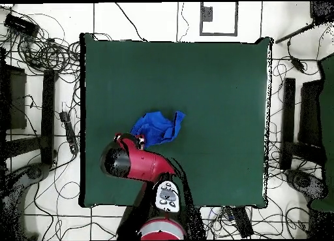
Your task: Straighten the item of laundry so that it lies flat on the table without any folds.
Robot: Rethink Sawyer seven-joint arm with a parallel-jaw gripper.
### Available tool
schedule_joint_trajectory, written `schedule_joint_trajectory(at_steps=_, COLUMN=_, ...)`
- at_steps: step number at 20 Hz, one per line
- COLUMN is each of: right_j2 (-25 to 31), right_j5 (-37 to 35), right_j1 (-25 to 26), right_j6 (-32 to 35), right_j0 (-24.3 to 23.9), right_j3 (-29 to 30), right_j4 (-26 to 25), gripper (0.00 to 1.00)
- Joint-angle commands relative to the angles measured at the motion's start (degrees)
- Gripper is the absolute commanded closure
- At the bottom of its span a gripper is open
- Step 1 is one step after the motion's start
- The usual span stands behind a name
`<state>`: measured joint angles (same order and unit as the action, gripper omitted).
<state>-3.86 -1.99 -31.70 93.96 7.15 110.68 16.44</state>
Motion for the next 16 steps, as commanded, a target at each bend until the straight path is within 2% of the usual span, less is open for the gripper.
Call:
schedule_joint_trajectory(at_steps=1, right_j2=5.27, right_j5=2.46, right_j1=-1.14, right_j6=22.43, right_j0=4.44, right_j3=9.71, right_j4=6.02, gripper=0.00)
schedule_joint_trajectory(at_steps=8, right_j2=6.78, right_j5=3.29, right_j1=-4.86, right_j6=26.52, right_j0=5.18, right_j3=15.70, right_j4=6.15, gripper=0.00)
schedule_joint_trajectory(at_steps=12, right_j2=3.40, right_j5=-0.47, right_j1=-8.85, right_j6=29.96, right_j0=9.92, right_j3=17.99, right_j4=8.38, gripper=0.00)
schedule_joint_trajectory(at_steps=15, right_j2=2.03, right_j5=-3.05, right_j1=-8.68, right_j6=29.56, right_j0=10.82, right_j3=15.84, right_j4=9.01, gripper=0.00)
schedule_joint_trajectory(at_steps=16, right_j2=2.56, right_j5=-4.08, right_j1=-8.16, right_j6=28.63, right_j0=9.59, right_j3=14.54, right_j4=8.71, gripper=0.00)
